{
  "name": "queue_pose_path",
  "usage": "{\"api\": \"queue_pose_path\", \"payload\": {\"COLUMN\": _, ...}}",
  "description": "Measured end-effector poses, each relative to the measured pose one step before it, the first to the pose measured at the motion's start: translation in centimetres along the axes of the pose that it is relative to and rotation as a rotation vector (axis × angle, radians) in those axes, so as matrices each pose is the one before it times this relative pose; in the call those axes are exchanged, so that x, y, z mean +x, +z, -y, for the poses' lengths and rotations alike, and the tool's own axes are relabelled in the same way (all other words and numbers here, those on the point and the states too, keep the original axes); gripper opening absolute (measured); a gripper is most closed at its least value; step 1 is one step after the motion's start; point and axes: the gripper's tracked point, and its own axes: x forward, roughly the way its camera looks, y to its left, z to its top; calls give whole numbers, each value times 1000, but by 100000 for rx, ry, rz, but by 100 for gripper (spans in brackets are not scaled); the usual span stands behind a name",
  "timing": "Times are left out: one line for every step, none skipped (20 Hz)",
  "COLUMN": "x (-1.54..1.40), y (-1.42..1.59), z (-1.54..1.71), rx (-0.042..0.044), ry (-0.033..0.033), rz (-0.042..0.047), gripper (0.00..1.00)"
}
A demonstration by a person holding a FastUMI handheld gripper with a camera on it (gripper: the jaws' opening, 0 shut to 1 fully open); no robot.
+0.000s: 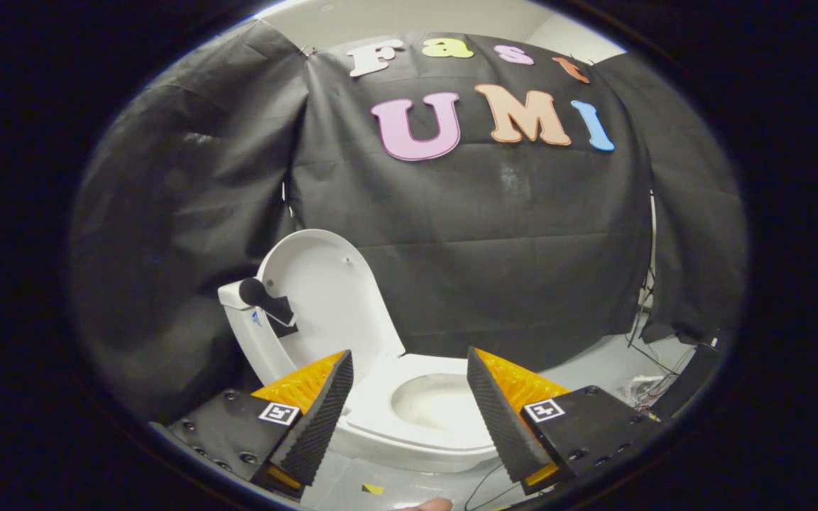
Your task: Open the toilet lid.
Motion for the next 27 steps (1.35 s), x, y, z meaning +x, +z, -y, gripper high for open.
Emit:
{"api": "queue_pose_path", "payload": {"x": -25, "y": 70, "z": -14, "rx": 151, "ry": -31, "rz": 644, "gripper": 99}}
{"api": "queue_pose_path", "payload": {"x": 14, "y": 115, "z": -99, "rx": 194, "ry": 131, "rz": 470, "gripper": 99}}
{"api": "queue_pose_path", "payload": {"x": 149, "y": -20, "z": -141, "rx": 65, "ry": 43, "rz": 127, "gripper": 99}}
{"api": "queue_pose_path", "payload": {"x": 22, "y": 85, "z": -100, "rx": -369, "ry": 133, "rz": 138, "gripper": 99}}
{"api": "queue_pose_path", "payload": {"x": 4, "y": -61, "z": -94, "rx": -507, "ry": 5, "rz": -102, "gripper": 99}}
{"api": "queue_pose_path", "payload": {"x": 5, "y": 58, "z": -101, "rx": -467, "ry": 96, "rz": -126, "gripper": 99}}
{"api": "queue_pose_path", "payload": {"x": -52, "y": 22, "z": -118, "rx": -217, "ry": 93, "rz": 173, "gripper": 99}}
{"api": "queue_pose_path", "payload": {"x": -14, "y": 111, "z": -18, "rx": -50, "ry": 99, "rz": 234, "gripper": 99}}
{"api": "queue_pose_path", "payload": {"x": 10, "y": 52, "z": -40, "rx": -75, "ry": -8, "rz": 253, "gripper": 99}}
{"api": "queue_pose_path", "payload": {"x": 81, "y": 94, "z": -35, "rx": -90, "ry": -73, "rz": 84, "gripper": 99}}
{"api": "queue_pose_path", "payload": {"x": 67, "y": -2, "z": -11, "rx": 40, "ry": -133, "rz": -32, "gripper": 99}}
{"api": "queue_pose_path", "payload": {"x": -54, "y": -17, "z": 4, "rx": 221, "ry": -133, "rz": -37, "gripper": 99}}
{"api": "queue_pose_path", "payload": {"x": -91, "y": 13, "z": 18, "rx": 214, "ry": 26, "rz": 39, "gripper": 99}}
{"api": "queue_pose_path", "payload": {"x": -65, "y": 7, "z": 49, "rx": 124, "ry": -93, "rz": 24, "gripper": 99}}
{"api": "queue_pose_path", "payload": {"x": -7, "y": -41, "z": 6, "rx": 49, "ry": -115, "rz": 44, "gripper": 99}}
{"api": "queue_pose_path", "payload": {"x": 13, "y": 84, "z": 16, "rx": 84, "ry": -101, "rz": 172, "gripper": 99}}
{"api": "queue_pose_path", "payload": {"x": 5, "y": 52, "z": -25, "rx": 159, "ry": -129, "rz": 201, "gripper": 99}}
{"api": "queue_pose_path", "payload": {"x": -56, "y": 13, "z": -23, "rx": 162, "ry": 10, "rz": 92, "gripper": 99}}
{"api": "queue_pose_path", "payload": {"x": 36, "y": -9, "z": -35, "rx": 54, "ry": 92, "rz": -28, "gripper": 99}}
{"api": "queue_pose_path", "payload": {"x": 25, "y": 64, "z": -6, "rx": -84, "ry": 53, "rz": -35, "gripper": 99}}
{"api": "queue_pose_path", "payload": {"x": 13, "y": -51, "z": -67, "rx": -79, "ry": -24, "rz": -20, "gripper": 99}}
{"api": "queue_pose_path", "payload": {"x": 11, "y": 50, "z": -36, "rx": -35, "ry": 36, "rz": 47, "gripper": 99}}
{"api": "queue_pose_path", "payload": {"x": -40, "y": 12, "z": -84, "rx": -245, "ry": 83, "rz": 136, "gripper": 99}}
{"api": "queue_pose_path", "payload": {"x": 40, "y": 55, "z": -72, "rx": -464, "ry": -138, "rz": -6, "gripper": 99}}
{"api": "queue_pose_path", "payload": {"x": -3, "y": -32, "z": 54, "rx": -277, "ry": 18, "rz": -171, "gripper": 99}}
{"api": "queue_pose_path", "payload": {"x": 37, "y": -21, "z": 43, "rx": 32, "ry": 10, "rz": -124, "gripper": 99}}
{"api": "queue_pose_path", "payload": {"x": -29, "y": -20, "z": -51, "rx": 246, "ry": 60, "rz": 72, "gripper": 99}}
